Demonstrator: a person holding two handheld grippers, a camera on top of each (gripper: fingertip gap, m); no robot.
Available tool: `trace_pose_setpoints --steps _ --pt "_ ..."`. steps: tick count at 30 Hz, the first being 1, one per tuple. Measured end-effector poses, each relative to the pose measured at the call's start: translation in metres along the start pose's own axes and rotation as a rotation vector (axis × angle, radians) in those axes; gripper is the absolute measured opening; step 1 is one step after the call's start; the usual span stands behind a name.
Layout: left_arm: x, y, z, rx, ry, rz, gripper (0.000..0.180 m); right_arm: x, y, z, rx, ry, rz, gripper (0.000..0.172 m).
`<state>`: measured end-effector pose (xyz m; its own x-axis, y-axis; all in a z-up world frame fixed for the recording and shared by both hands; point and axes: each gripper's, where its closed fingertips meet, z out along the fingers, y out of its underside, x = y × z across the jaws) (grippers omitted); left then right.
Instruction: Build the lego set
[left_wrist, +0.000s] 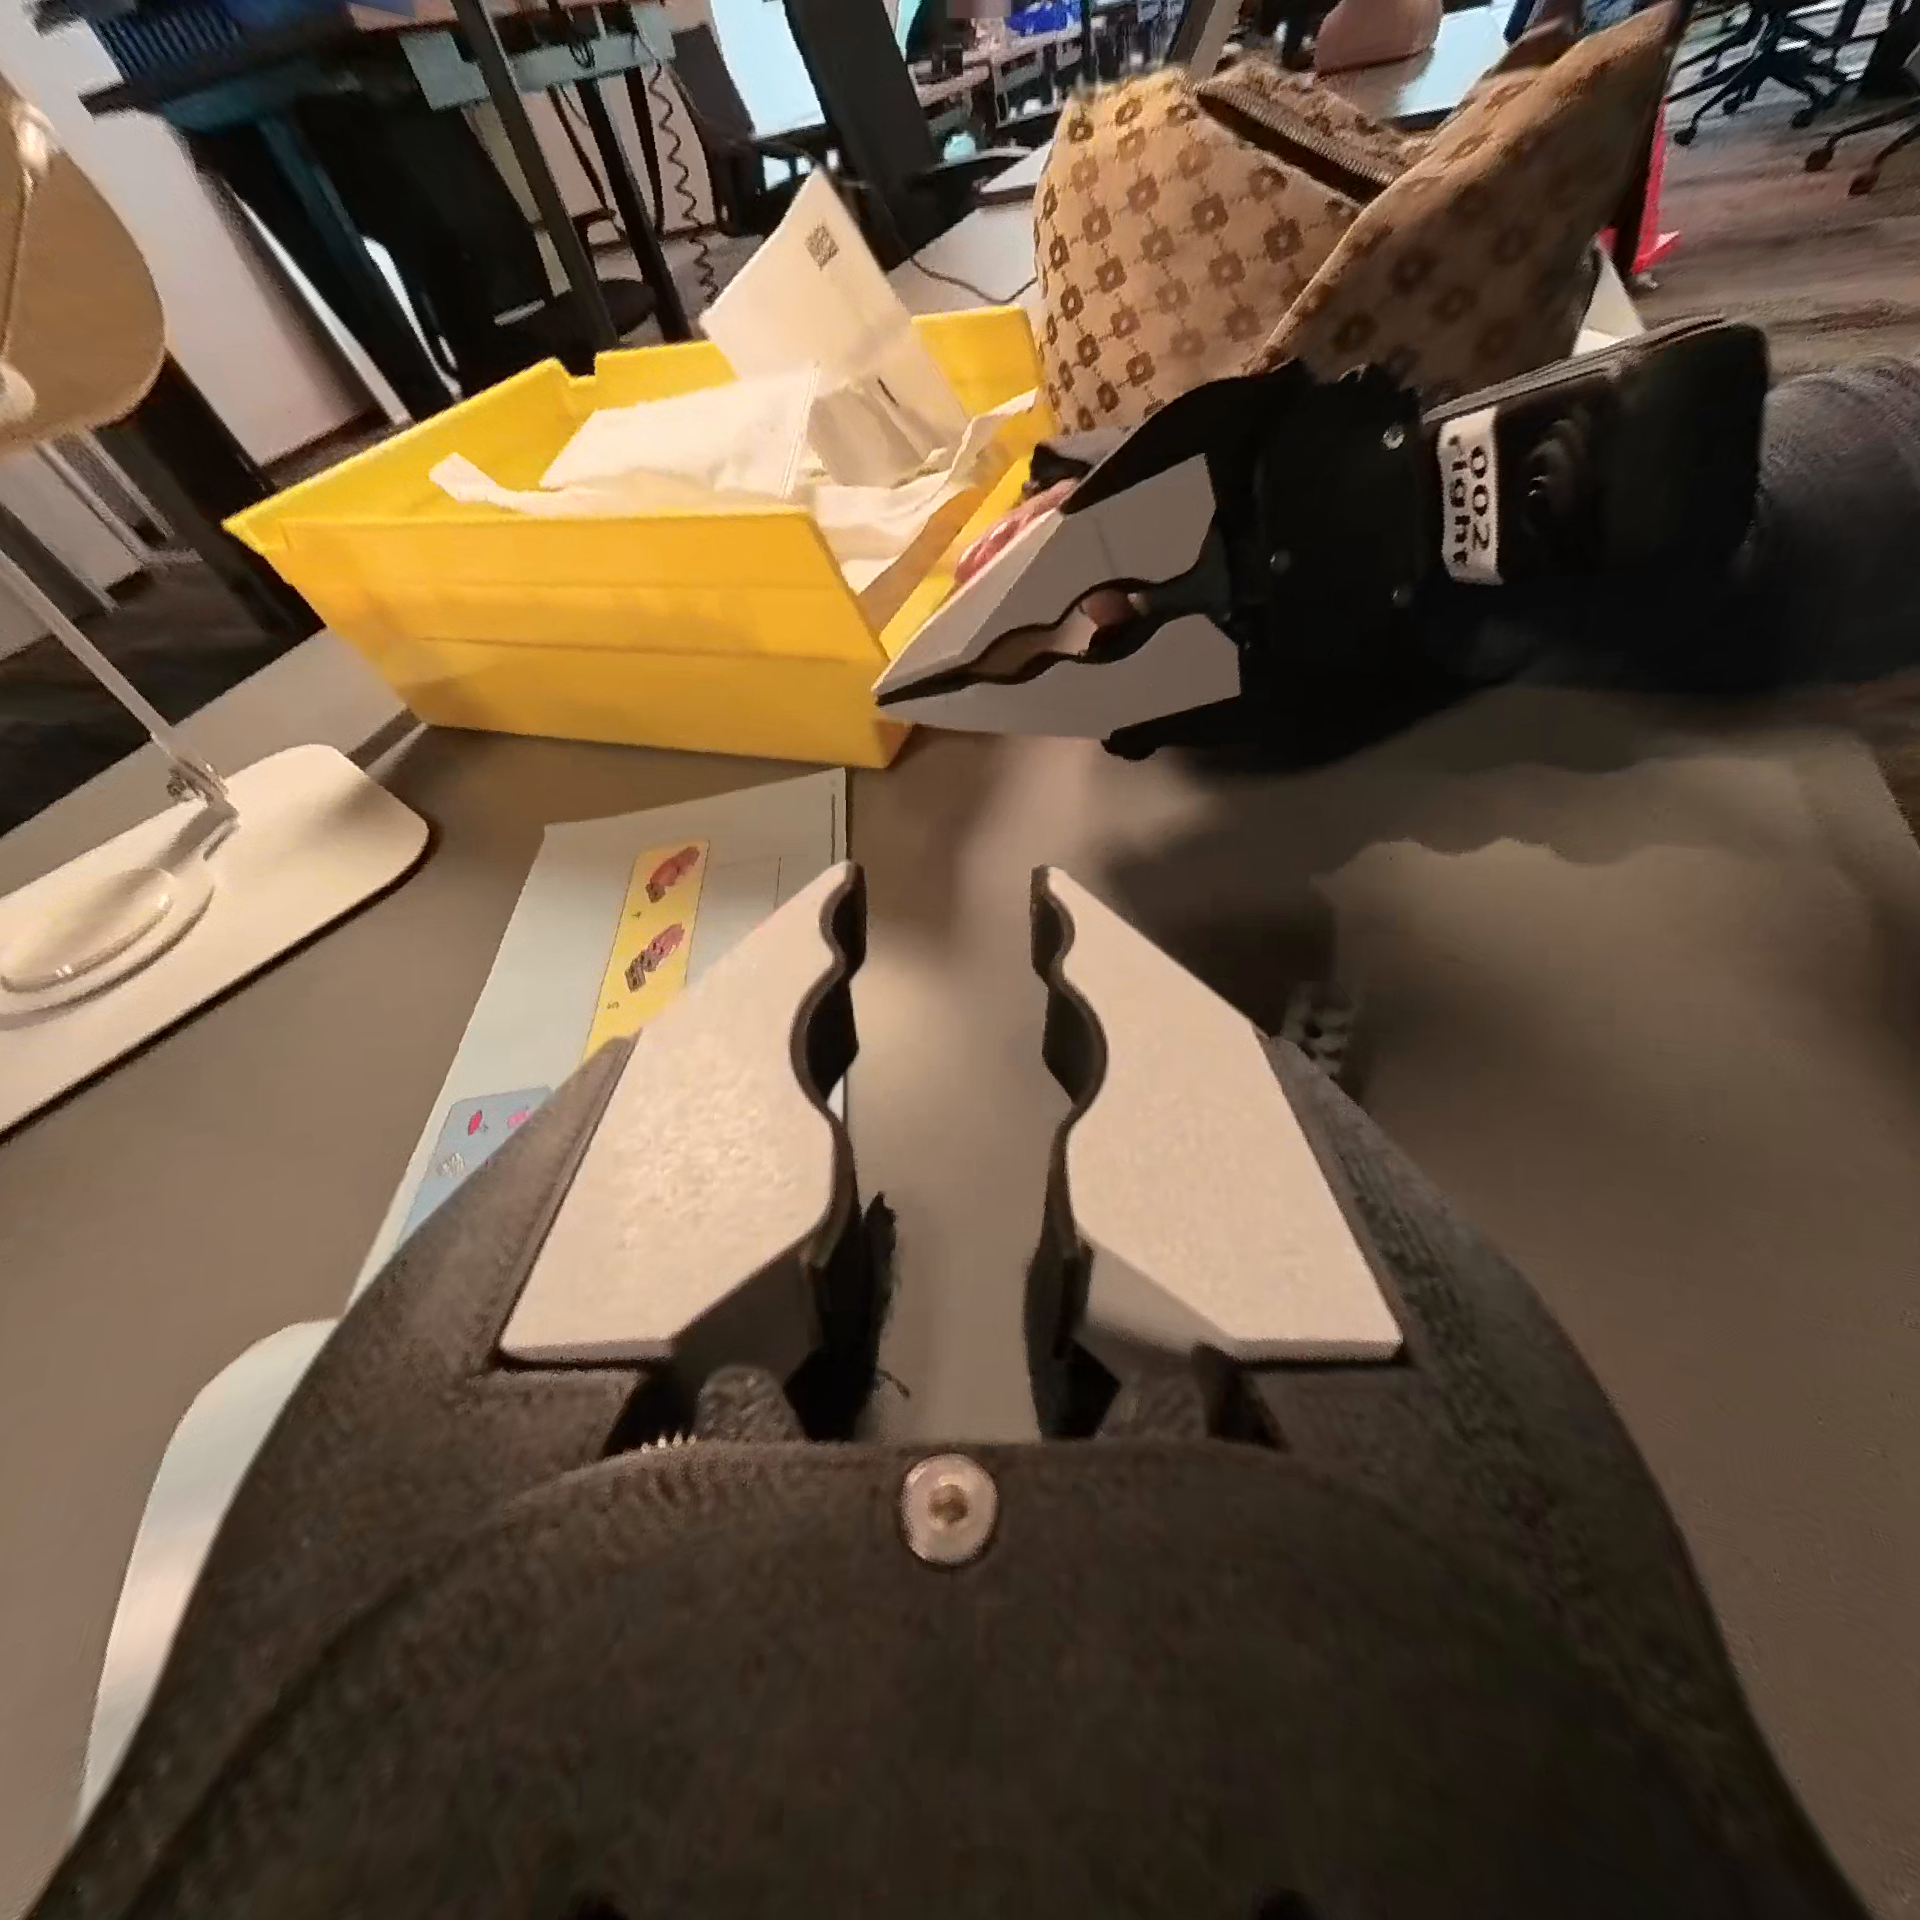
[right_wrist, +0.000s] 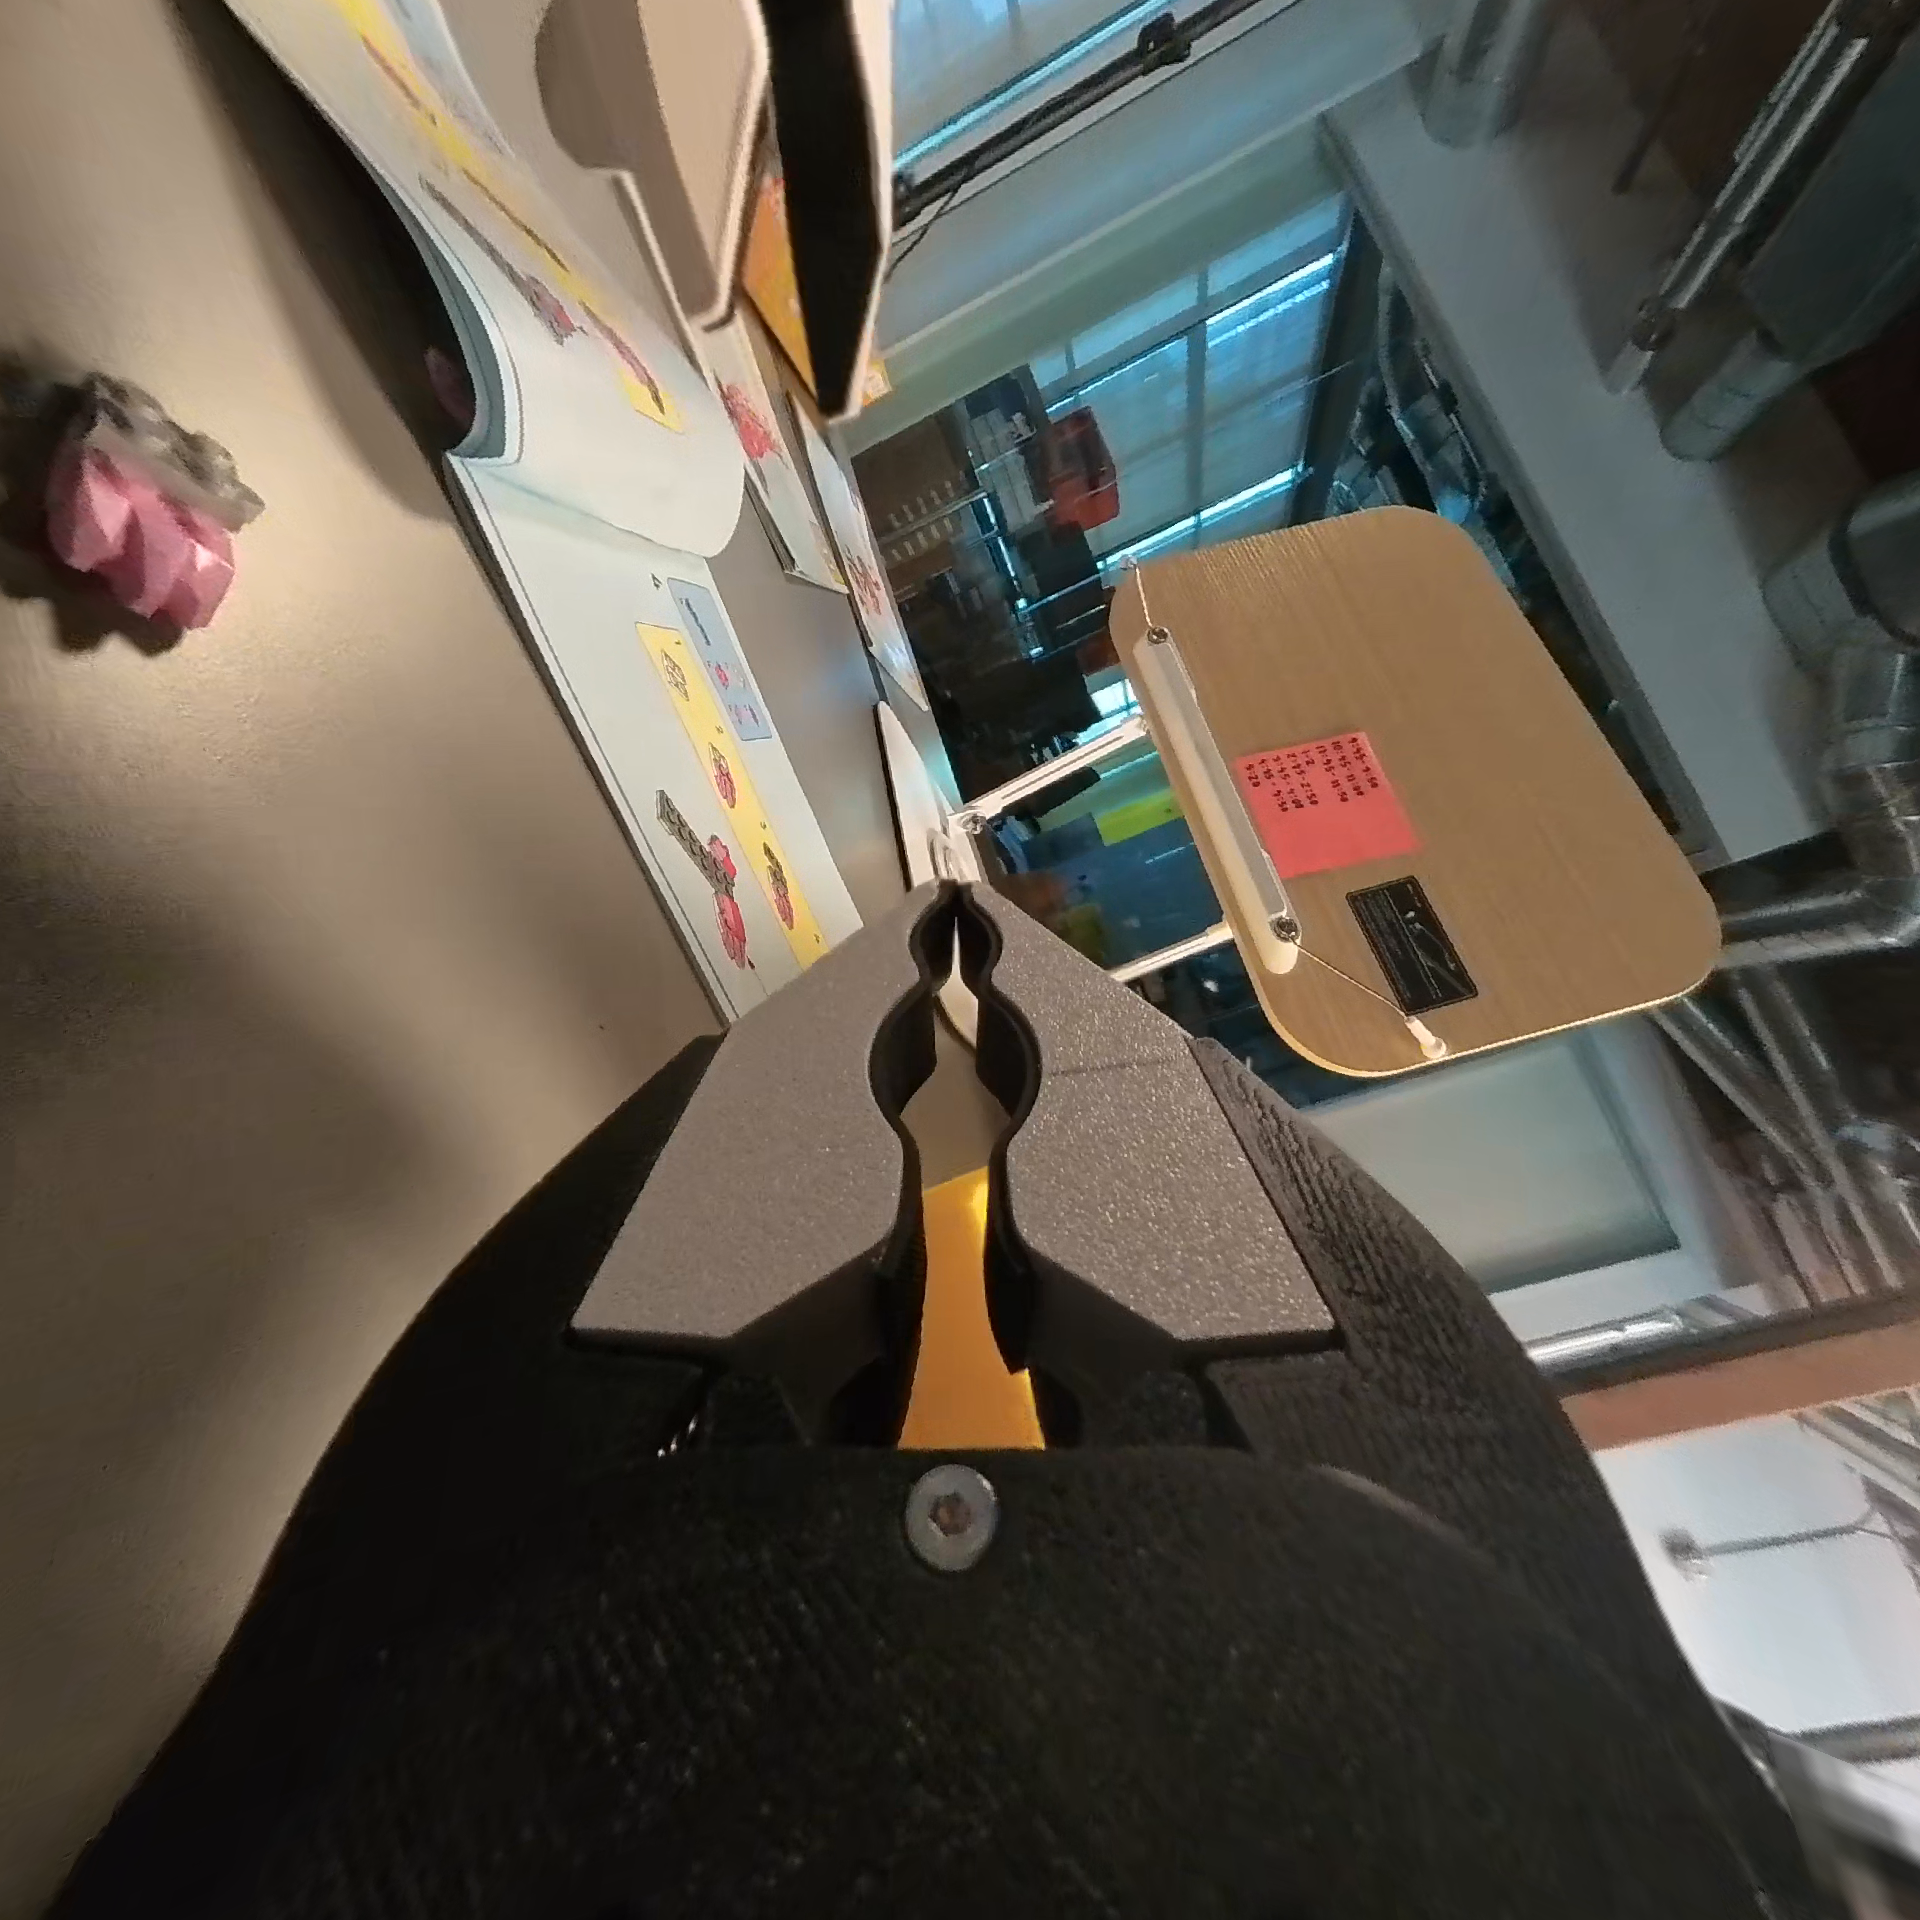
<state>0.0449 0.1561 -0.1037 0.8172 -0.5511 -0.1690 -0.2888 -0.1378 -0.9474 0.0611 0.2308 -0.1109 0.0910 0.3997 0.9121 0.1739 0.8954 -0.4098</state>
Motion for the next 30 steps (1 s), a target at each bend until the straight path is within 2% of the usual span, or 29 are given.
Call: trace_pose_setpoints --steps 7,11,15,17,19,22,24,25,27,30 --pt "0.005 -0.02 -0.006 0.1 -0.04 0.054 0.03 0.017 -0.005 -0.004 -0.022 0.109 0.141 0.0" --pt "0.009 -0.045 -0.025 0.129 -0.028 -0.05 0.037 0.013 0.003 0.0 -0.092 0.125 0.093 0.0" --pt "0.045 -0.077 -0.095 0.14 0.041 -0.283 0.051 -0.002 0.007 0.008 -0.15 0.086 -0.037 0.0" --pt "0.063 -0.085 -0.14 0.144 0.075 -0.32 0.054 -0.004 0.007 0.011 -0.158 0.082 -0.075 0.0" --pt "0.057 -0.084 -0.184 0.122 -0.012 -0.306 0.056 -0.004 0.011 0.015 -0.172 0.081 -0.06 0.0" --pt "0.006 -0.055 -0.251 -0.05 -0.332 -0.285 0.056 0.003 0.018 0.017 -0.197 0.106 -0.011 0.0" --pt "-0.033 -0.022 -0.295 -0.235 -0.537 -0.305 0.057 0.005 0.02 0.016 -0.207 0.118 -0.004 0.0" --pt "-0.046 -0.004 -0.312 -0.331 -0.585 -0.338 0.057 0.005 0.021 0.016 -0.212 0.119 -0.008 0.0" --pt "-0.057 0.031 -0.324 -0.5 -0.551 -0.431 0.05 0.005 0.023 0.017 -0.227 0.122 -0.021 0.0" --pt "-0.069 0.074 -0.319 -0.661 -0.459 -0.533 0.046 0.01 0.028 0.017 -0.253 0.147 -0.024 0.0"
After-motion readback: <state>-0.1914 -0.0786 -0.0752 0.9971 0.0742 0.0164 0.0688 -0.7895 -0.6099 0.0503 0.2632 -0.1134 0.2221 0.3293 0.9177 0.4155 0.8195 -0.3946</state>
